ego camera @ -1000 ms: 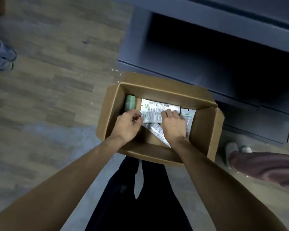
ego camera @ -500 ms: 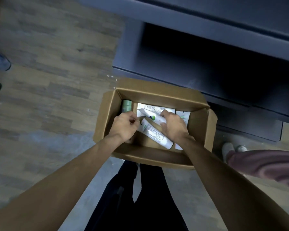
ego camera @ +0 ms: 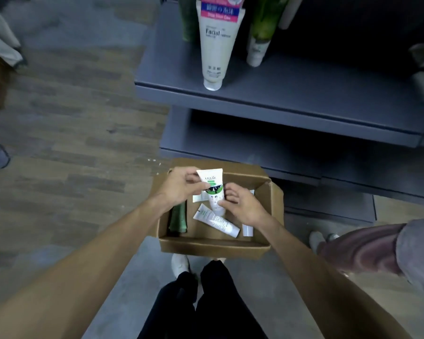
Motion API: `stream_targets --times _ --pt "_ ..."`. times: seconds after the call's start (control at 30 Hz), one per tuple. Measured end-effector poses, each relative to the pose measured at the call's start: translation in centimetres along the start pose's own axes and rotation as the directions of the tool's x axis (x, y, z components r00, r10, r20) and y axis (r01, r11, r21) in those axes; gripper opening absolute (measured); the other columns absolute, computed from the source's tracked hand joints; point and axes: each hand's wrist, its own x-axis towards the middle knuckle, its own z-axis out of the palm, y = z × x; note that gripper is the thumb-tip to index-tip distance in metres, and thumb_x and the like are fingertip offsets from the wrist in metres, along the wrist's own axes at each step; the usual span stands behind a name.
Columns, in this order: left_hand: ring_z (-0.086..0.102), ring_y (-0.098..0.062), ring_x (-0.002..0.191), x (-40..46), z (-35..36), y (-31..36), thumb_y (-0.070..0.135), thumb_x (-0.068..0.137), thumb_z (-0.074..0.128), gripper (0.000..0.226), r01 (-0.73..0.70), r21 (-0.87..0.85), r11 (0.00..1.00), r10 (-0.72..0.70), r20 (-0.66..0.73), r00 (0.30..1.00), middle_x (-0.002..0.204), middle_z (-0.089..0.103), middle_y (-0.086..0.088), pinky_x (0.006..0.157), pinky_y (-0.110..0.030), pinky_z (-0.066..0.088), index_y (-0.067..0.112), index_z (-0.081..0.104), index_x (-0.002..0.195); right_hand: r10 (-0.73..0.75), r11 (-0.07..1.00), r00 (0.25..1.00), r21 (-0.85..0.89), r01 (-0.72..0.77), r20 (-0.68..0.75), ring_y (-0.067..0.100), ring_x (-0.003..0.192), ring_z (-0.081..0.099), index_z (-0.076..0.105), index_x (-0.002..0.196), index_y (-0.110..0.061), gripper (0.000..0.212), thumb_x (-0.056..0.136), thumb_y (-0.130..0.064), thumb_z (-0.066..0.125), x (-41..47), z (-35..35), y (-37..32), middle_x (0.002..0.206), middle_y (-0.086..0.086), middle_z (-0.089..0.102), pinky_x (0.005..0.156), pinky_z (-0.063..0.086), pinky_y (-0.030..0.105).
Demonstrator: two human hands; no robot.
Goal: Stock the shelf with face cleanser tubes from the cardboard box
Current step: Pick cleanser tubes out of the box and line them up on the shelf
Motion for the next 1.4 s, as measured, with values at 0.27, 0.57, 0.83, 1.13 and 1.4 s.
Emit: stream_targets --times 0.27,0.57,0.83,1.13,1.4 --pt "0.071 -0.016 0.078 -0.5 -1.6 6.8 0.008 0.08 0.077 0.011 -0.263 0.161 0.951 0.256 0.059 0.965 0.083 0.076 -0.005 0.073 -0.033 0.059 0.013 0.072 0.089 -0.12 0.985 0.974 -0.147 0.092 -0.192 -0.004 0.092 0.066 0.063 0.107 -0.025 0.035 0.077 -0.024 0.081 -3.6 -1.9 -6.8 0.104 -0.013 0.071 0.082 0.054 0.016" --pt "0.072 -0.024 0.085 -1.9 -5.1 14.8 0.014 0.082 0.076 0.016 -0.452 0.255 0.855 0.453 0.058 0.89 0.088 0.076 -0.005 0.071 -0.044 0.061 0.007 0.071 0.095 -0.336 0.934 0.845 -0.265 0.24 -0.416 0.0 0.077 0.07 0.064 0.101 -0.017 0.035 0.074 -0.027 0.084 -4.6 -2.4 -13.8 0.092 -0.009 0.073 0.073 0.057 0.019" --pt "0.072 -0.015 0.086 -2.3 -6.2 18.7 0.02 0.083 0.075 0.022 -0.532 0.312 0.787 0.546 0.049 0.836 0.091 0.075 0.001 0.073 -0.038 0.062 0.012 0.071 0.103 -0.401 0.909 0.793 -0.305 0.284 -0.459 0.002 0.085 0.068 0.063 0.107 -0.017 0.034 0.08 -0.03 0.079 -5.3 -3.5 -17.2 0.099 -0.009 0.071 0.08 0.058 0.027" --pt "0.068 -0.004 0.079 -0.9 -1.8 23.4 0.023 0.082 0.075 0.02 -0.634 0.327 0.701 0.655 0.056 0.753 0.088 0.074 0.006 0.077 -0.033 0.059 0.018 0.069 0.1 -0.389 0.92 0.698 -0.288 0.264 -0.602 0.004 0.079 0.068 0.061 0.1 -0.019 0.027 0.082 -0.031 0.077 -6.5 -8.0 -18.2 0.09 -0.009 0.071 0.075 0.057 0.026" --pt "0.068 0.001 0.079 3.0 3.3 25.4 0.023 0.083 0.075 0.012 -0.615 0.371 0.696 0.663 -0.001 0.749 0.086 0.073 0.011 0.073 -0.028 0.059 0.021 0.069 0.093 -0.37 0.927 0.709 -0.293 0.235 -0.601 0.005 0.084 0.068 0.061 0.106 -0.016 0.028 0.084 -0.025 0.075 -5.3 -14.0 -17.3 0.096 -0.006 0.071 0.073 0.053 0.019"
